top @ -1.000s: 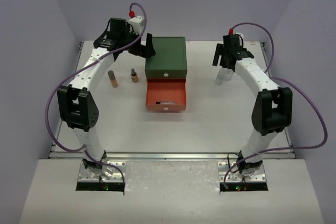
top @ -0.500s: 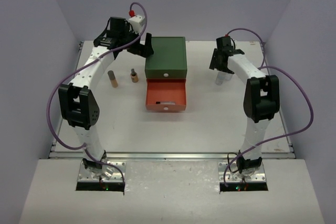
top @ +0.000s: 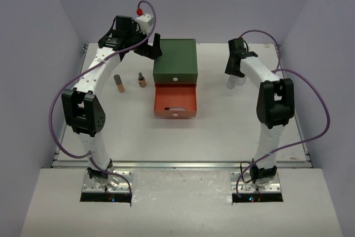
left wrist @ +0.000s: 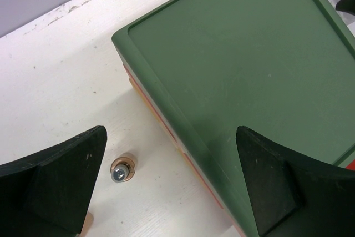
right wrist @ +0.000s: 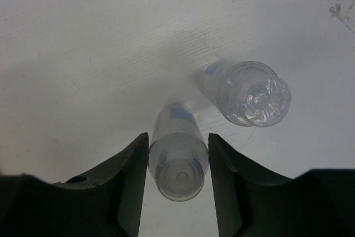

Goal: Organize the makeup

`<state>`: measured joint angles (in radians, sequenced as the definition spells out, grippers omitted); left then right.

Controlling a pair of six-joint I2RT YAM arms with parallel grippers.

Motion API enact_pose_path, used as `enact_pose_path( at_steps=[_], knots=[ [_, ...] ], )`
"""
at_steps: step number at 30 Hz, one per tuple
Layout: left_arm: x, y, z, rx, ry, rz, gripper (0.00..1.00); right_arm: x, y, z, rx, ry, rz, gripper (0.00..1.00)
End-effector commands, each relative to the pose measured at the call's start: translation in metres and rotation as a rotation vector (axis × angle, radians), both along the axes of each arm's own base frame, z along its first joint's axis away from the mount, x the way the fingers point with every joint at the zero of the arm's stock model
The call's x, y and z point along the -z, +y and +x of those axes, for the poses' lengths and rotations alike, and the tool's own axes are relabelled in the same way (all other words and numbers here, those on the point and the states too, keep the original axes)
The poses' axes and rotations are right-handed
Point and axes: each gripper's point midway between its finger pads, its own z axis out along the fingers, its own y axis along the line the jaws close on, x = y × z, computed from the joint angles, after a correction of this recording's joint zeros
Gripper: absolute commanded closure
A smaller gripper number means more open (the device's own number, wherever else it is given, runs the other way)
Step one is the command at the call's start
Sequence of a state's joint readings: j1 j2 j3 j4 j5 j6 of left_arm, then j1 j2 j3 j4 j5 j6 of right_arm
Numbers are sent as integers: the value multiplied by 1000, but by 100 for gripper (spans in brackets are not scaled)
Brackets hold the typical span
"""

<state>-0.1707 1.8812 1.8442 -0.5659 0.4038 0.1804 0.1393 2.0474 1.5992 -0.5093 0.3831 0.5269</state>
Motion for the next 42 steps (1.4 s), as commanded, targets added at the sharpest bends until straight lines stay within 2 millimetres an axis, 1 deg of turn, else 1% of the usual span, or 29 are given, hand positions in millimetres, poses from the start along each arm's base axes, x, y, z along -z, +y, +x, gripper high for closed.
enact_pose_path(
  at_steps=[1,4,7,9,11,12,13,15,18,20,23,24,25,26,28,29,31,32,33,35,38,39,41,42],
  knots=[
    [-29,-2,2,27,-86,9,0,-2,-5,7,16,-14,-9,49],
    [-32,-1,1,28,-94,10,0,3,-6,6,12,-3,-15,45],
    [-37,-1,-1,31,-102,9,0,4,-7,5,6,4,-20,47],
    [-39,-1,-3,32,-106,6,0,3,-9,6,0,1,-32,54],
    [-41,-1,-4,33,-112,7,0,0,-8,8,-13,-13,-33,67],
    [-42,-1,-4,32,-114,8,0,-4,-8,9,-20,-24,-32,72],
    [-43,-1,-4,32,-116,7,0,-11,-6,12,-36,-51,-26,75],
    [-47,-1,-6,33,-123,6,0,-24,5,14,-106,-103,7,85],
    [-52,-1,-8,45,-139,7,0,-53,18,12,-191,-174,20,95],
    [-58,-2,-9,57,-157,6,0,-86,26,7,-243,-242,20,98],
    [-67,-5,-13,85,-183,3,0,-124,37,-3,-310,-328,46,100],
    [-70,-6,-15,96,-191,3,0,-135,44,-7,-352,-356,71,100],
    [-74,-7,-18,118,-207,5,0,-152,52,-14,-404,-403,81,100],
    [-78,-9,-21,140,-221,7,0,-165,57,-22,-447,-438,84,100],
    [-89,-14,-29,197,-259,14,0,-184,74,-41,-555,-487,69,100],
    [-94,-15,-34,225,-274,16,0,-191,83,-49,-610,-502,62,100],
    [-106,-22,-49,322,-318,27,0,-207,107,-68,-719,-538,27,99],
    [-109,-24,-57,373,-341,48,0,-213,115,-76,-753,-554,22,98],
    [-117,-28,-69,429,-370,47,0,-218,129,-84,-797,-570,48,98],
    [-125,-33,-90,517,-404,48,0,-232,150,-101,-842,-613,147,98],
    [-124,-38,-118,606,-419,52,0,-248,182,-123,-899,-674,267,100],
    [-117,-38,-124,625,-405,54,0,-251,193,-130,-927,-685,290,100],
    [-116,-38,-141,651,-406,46,0,-240,223,-148,-996,-677,386,99],
    [-114,-38,-144,653,-403,45,0,-242,234,-154,-1017,-690,449,99]
  ],
)
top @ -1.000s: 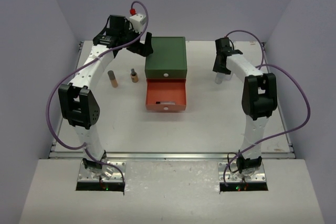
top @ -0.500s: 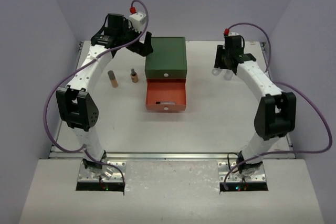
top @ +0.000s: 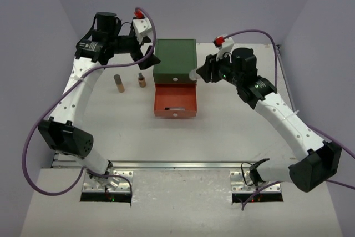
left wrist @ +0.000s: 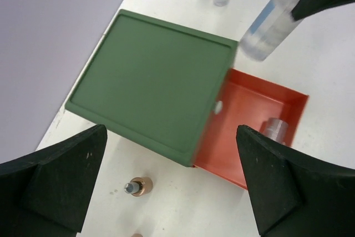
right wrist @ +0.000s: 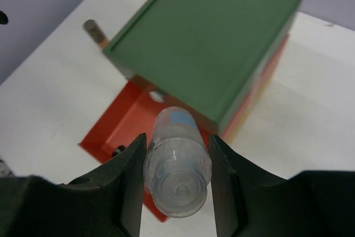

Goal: Organize the makeup

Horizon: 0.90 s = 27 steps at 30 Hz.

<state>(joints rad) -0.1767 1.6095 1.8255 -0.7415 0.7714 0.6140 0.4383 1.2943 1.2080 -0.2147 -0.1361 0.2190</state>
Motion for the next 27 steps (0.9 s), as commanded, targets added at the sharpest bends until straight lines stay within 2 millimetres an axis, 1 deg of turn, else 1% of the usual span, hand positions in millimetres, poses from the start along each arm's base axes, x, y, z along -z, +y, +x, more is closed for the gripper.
enact_pose_path(
  at_steps=[1,2,3,4,6,7,9,11,13,14,15,16,19,21,23,24,25,27],
  knots=[
    [-10,-10,-45,147,-58,-4,0,-21,58,-28,-193,-29,210,99],
    [-7,-8,-47,134,-43,-4,0,-13,68,-33,-216,-12,226,99],
    [-5,-8,-47,116,-21,-17,0,-15,75,-34,-229,-27,236,99],
    [-6,-7,-45,105,-32,-14,0,-12,81,-35,-239,-25,238,99],
    [-5,-1,-40,25,-15,-22,0,-6,99,-42,-278,-24,243,99],
    [-2,1,-39,4,-5,-22,0,-2,105,-42,-286,-26,245,99],
    [-4,4,-35,-33,-15,-26,0,6,113,-41,-292,-22,241,99],
    [0,8,-26,-99,0,-39,0,19,122,-38,-285,-20,227,99],
    [3,14,-15,-173,18,-42,0,28,124,-34,-273,-11,225,100],
    [3,14,-15,-177,19,-42,0,31,126,-32,-271,-5,228,100],
    [3,17,-8,-216,26,-51,0,37,129,-30,-270,4,230,100],
    [2,20,0,-258,33,-62,0,42,131,-28,-269,14,231,100],
    [-4,22,14,-312,14,-100,0,55,135,-22,-255,35,228,100],
    [-3,25,22,-347,7,-108,0,61,136,-20,-245,37,227,100],
    [1,29,40,-416,15,-126,0,68,139,-14,-235,41,229,100],
    [-2,29,42,-424,15,-139,0,67,140,-13,-235,40,232,100],
    [5,31,51,-451,31,-137,0,72,142,-12,-238,51,233,100],
    [10,31,61,-477,46,-144,0,78,145,-11,-236,63,236,100]
  ],
)
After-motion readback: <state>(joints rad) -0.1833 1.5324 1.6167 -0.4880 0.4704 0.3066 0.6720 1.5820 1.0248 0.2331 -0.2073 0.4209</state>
